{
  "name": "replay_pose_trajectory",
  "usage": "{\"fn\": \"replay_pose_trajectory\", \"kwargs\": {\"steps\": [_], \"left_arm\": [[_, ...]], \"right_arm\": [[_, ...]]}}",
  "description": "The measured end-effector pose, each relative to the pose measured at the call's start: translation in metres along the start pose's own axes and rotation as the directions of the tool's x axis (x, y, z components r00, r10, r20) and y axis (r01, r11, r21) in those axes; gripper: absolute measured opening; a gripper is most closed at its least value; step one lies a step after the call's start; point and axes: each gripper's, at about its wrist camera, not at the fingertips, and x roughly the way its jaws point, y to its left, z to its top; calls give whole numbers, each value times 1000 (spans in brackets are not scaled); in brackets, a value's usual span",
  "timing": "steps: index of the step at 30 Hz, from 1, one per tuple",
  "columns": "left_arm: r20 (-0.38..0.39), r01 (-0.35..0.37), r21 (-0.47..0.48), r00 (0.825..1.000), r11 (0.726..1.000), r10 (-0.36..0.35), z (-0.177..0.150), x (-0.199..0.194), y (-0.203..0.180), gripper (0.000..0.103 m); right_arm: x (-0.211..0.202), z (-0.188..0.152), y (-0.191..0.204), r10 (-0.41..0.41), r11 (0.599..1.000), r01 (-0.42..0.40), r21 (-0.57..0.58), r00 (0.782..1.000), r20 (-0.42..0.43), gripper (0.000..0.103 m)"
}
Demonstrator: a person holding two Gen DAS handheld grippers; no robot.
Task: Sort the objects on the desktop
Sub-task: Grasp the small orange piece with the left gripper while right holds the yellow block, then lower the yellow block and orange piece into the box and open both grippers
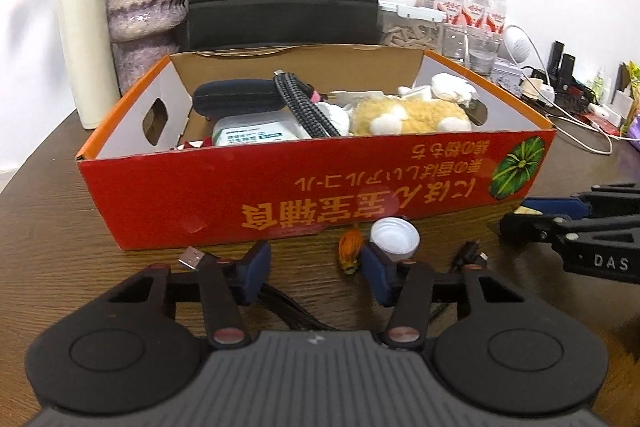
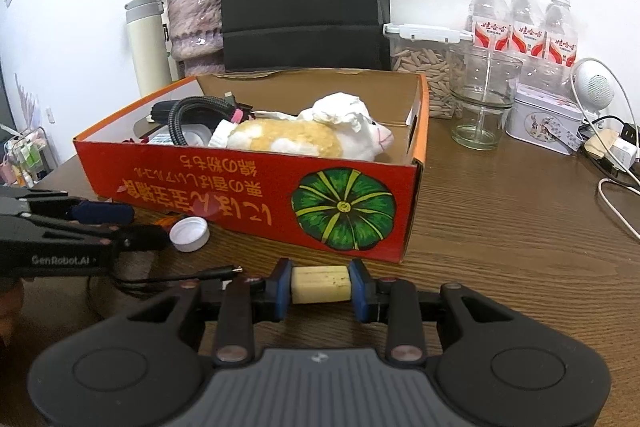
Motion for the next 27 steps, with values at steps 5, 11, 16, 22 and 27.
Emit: {"fn": "replay_pose_trajectory", "kwargs": {"steps": [5, 11, 16, 22, 27], "left_arm": [[-1, 3, 10, 1000, 1000, -3, 4, 3, -4, 44], [-4, 20, 42, 1000, 999, -20, 6, 8, -13, 16], [-3, 36, 47, 999, 998, -36, 5, 6, -14, 15], [8, 49, 69, 999, 996, -50, 1, -3, -16, 14], [69, 65, 118, 995, 991, -73, -2, -23, -18, 14]], "right_arm": [[0, 0, 2, 5, 1000, -5, -7, 1000, -2, 30], [0, 0, 3, 6, 1000, -6, -8, 1000, -3, 30], [0, 0, 4, 5, 1000, -5, -6, 1000, -3, 30], [-1, -1, 6, 9, 1000, -9, -11, 1000, -1, 29], [-6, -2, 9, 16, 999, -15, -37, 1000, 23, 29]]}}
